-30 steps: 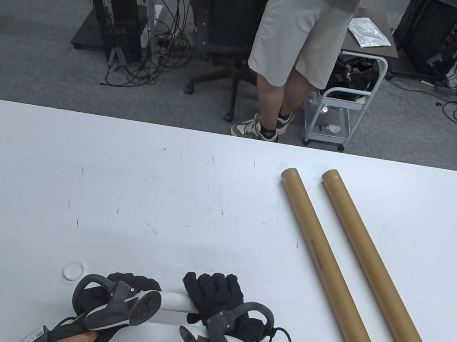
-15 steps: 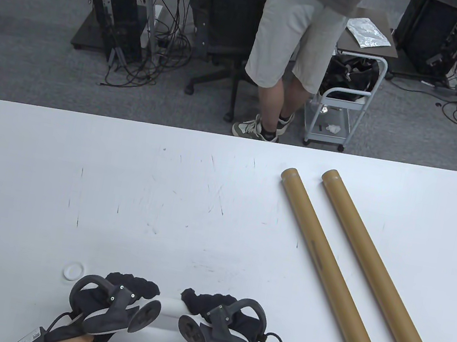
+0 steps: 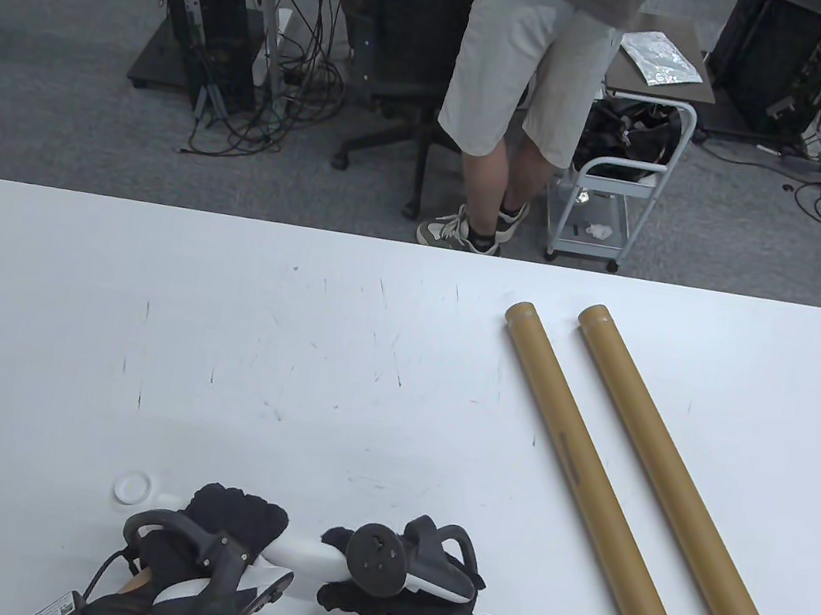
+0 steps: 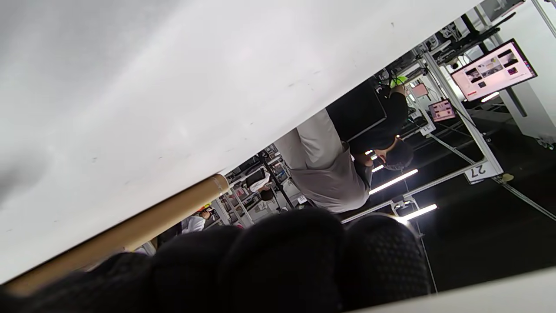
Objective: Roll up mouse pads and store in mailing tubes
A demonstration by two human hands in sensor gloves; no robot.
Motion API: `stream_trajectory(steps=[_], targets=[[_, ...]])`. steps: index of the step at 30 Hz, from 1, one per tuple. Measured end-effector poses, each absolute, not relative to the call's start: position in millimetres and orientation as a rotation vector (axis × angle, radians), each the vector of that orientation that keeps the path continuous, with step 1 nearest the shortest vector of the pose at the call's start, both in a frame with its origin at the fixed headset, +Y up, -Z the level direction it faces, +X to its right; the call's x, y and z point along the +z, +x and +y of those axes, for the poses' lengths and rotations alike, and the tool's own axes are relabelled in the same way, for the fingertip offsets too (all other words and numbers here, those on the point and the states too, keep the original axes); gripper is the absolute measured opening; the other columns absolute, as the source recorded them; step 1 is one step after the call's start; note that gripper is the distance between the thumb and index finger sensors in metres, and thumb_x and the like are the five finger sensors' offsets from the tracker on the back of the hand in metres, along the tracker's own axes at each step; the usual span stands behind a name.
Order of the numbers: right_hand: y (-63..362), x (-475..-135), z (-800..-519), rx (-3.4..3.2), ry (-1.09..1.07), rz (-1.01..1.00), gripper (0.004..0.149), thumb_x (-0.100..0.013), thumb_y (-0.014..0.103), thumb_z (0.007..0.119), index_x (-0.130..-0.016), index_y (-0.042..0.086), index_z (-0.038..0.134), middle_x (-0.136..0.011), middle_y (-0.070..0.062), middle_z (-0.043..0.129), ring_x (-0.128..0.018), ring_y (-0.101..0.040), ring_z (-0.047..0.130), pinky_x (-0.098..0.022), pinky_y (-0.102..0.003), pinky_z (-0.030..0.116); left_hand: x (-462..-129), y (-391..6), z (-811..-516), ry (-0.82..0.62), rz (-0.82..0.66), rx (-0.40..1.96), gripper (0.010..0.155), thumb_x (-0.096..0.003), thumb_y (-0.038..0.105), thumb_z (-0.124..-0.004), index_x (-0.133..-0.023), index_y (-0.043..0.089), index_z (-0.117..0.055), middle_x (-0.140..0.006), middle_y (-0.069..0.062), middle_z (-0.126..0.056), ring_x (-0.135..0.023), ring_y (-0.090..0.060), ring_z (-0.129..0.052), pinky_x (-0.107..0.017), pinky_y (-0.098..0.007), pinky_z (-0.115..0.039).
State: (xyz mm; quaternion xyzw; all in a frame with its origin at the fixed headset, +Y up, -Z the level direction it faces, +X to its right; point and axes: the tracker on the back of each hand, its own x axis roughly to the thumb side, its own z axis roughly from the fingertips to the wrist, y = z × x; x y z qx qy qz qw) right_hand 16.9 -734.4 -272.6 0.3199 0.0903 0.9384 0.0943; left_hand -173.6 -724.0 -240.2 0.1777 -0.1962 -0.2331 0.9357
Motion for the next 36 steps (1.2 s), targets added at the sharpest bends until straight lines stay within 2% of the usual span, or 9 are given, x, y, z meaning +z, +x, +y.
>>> stream_trajectory(steps=[1,4,6,12,15,18,22,30,36], targets=[[21,-274,-725,2.788,0.927,0.222,0.085,-0.037,0.067,0.060,-0.110,0.025,0.049,-0.100,-0.005,0.074,-0.081,-0.032,0.081,-0.065,-0.051,0.069,-241,-175,-723,0.366,-0.397,-0.457,0.039,-0.0352,0.058,-0.080,-0.070,0.040,-0.078,-0.049,0.017,-0.096,-0.040,-0.001,-0.100,-0.050,-0.028,-0.088],[45,-288,-690,2.867,0.779,-0.011,0.086,-0.037,0.066,0.059,-0.112,0.025,0.044,-0.108,-0.008,0.065,-0.092,-0.037,0.072,-0.070,-0.056,0.061,-241,-178,-720,0.376,-0.388,-0.448,0.039,-0.0353,0.057,-0.080,-0.070,0.039,-0.078,-0.049,0.017,-0.096,-0.040,-0.002,-0.100,-0.050,-0.029,-0.088],[78,-308,-667,3.010,0.595,-0.106,0.089,-0.038,0.065,0.059,-0.112,0.028,0.027,-0.113,-0.006,0.054,-0.099,-0.037,0.063,-0.074,-0.056,0.056,-241,-179,-721,0.382,-0.388,-0.455,0.039,-0.0352,0.058,-0.080,-0.070,0.040,-0.078,-0.049,0.017,-0.096,-0.040,-0.001,-0.100,-0.050,-0.029,-0.088],[197,-344,-641,3.274,-0.150,-0.007,0.095,-0.039,0.061,0.067,-0.113,0.020,0.025,-0.119,-0.015,0.020,-0.107,-0.047,0.036,-0.076,-0.065,0.042,-244,-184,-720,0.379,-0.370,-0.444,0.039,-0.0351,0.058,-0.080,-0.070,0.040,-0.078,-0.049,0.017,-0.096,-0.040,-0.002,-0.100,-0.050,-0.029,-0.088],[248,-346,-648,3.292,-0.446,0.152,0.097,-0.040,0.060,0.070,-0.114,0.018,0.024,-0.119,-0.018,0.020,-0.107,-0.050,0.036,-0.074,-0.068,0.044,-247,-187,-721,0.368,-0.362,-0.437,0.039,-0.0348,0.058,-0.080,-0.069,0.039,-0.079,-0.048,0.017,-0.097,-0.037,-0.002,-0.100,-0.044,-0.028,-0.090],[286,-347,-663,3.245,-0.632,0.322,0.096,-0.040,0.057,0.072,-0.114,0.017,0.026,-0.120,-0.018,0.027,-0.105,-0.052,0.041,-0.072,-0.070,0.051,-248,-190,-721,0.351,-0.359,-0.406,0.039,-0.0346,0.058,-0.080,-0.068,0.038,-0.080,-0.047,0.017,-0.097,-0.035,-0.002,-0.101,-0.041,-0.027,-0.090],[321,-351,-684,3.183,-0.784,0.542,0.092,-0.041,0.056,0.074,-0.115,0.017,0.035,-0.118,-0.017,0.043,-0.105,-0.051,0.045,-0.072,-0.071,0.048,-247,-192,-721,0.337,-0.365,-0.386,0.039,-0.0339,0.058,-0.081,-0.067,0.038,-0.081,-0.045,0.016,-0.097,-0.030,-0.003,-0.101,-0.037,-0.026,-0.091],[352,-367,-712,3.083,-0.862,0.803,0.098,-0.040,0.057,0.075,-0.116,0.016,0.029,-0.120,-0.019,0.042,-0.105,-0.053,0.048,-0.070,-0.072,0.052,-244,-189,-721,0.390,-0.398,-0.416,0.039,-0.0349,0.058,-0.080,-0.068,0.038,-0.079,-0.047,0.016,-0.096,-0.033,-0.003,-0.100,-0.039,-0.026,-0.090],[355,-383,-743,3.011,-0.858,0.906,0.091,-0.042,0.054,0.076,-0.114,0.012,0.038,-0.107,-0.012,0.066,-0.089,-0.037,0.080,-0.067,-0.057,0.070,-249,-195,-728,0.363,-0.383,-0.441,0.039,-0.0348,0.058,-0.080,-0.069,0.039,-0.079,-0.048,0.017,-0.096,-0.035,-0.003,-0.100,-0.041,-0.027,-0.090]])
